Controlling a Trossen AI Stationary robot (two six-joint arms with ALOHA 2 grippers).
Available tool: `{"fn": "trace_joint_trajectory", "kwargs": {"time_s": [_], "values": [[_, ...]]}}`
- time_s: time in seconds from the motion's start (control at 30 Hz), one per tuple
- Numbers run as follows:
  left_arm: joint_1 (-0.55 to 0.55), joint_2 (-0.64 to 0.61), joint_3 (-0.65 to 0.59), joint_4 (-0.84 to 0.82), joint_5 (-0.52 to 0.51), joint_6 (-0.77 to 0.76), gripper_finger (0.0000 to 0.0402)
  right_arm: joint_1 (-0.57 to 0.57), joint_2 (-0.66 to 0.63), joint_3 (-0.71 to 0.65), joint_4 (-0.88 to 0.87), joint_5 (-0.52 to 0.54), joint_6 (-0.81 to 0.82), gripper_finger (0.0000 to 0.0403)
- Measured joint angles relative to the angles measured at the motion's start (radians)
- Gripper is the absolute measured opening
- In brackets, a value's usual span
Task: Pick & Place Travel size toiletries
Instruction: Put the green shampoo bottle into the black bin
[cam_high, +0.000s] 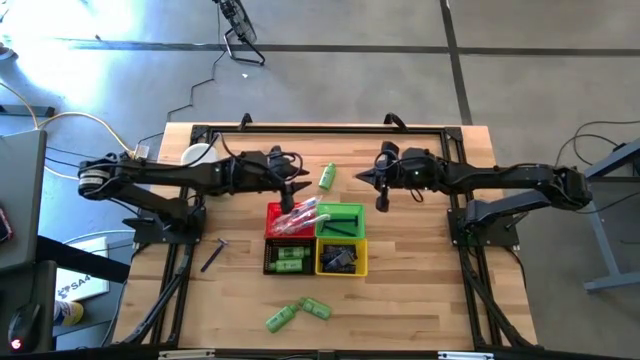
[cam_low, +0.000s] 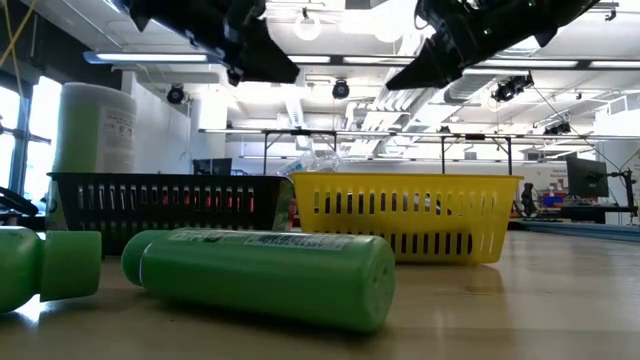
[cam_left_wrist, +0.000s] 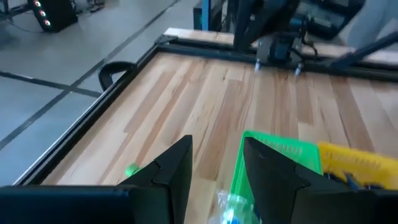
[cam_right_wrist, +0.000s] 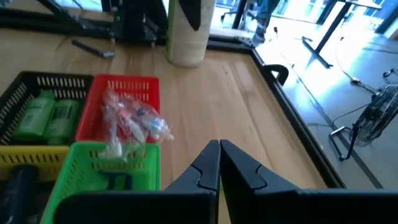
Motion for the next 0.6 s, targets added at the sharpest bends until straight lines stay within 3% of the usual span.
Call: {"fn": "trace_joint_trajectory", "kwargs": {"time_s": [0.2, 0.37, 0.6], "values": [[0.035, 0.090, 0.003, 0.092, -0.020, -0.083, 0.0140, -0.007, -0.033, 0.000, -0.071, 0.001, -0.026, 0.0003], [0.077, 0.144, 0.070, 0.044, -0.023, -0.120, 0.0140, -0.030, -0.104, 0.000, -0.151, -0.006, -0.029, 0.0003], [0.086, 0.219, 0.142, 0.016, -0.024, -0.110, 0.0140, -0.104, -0.218, -0.015, -0.228, -0.208, -0.099, 0.0003]]}}
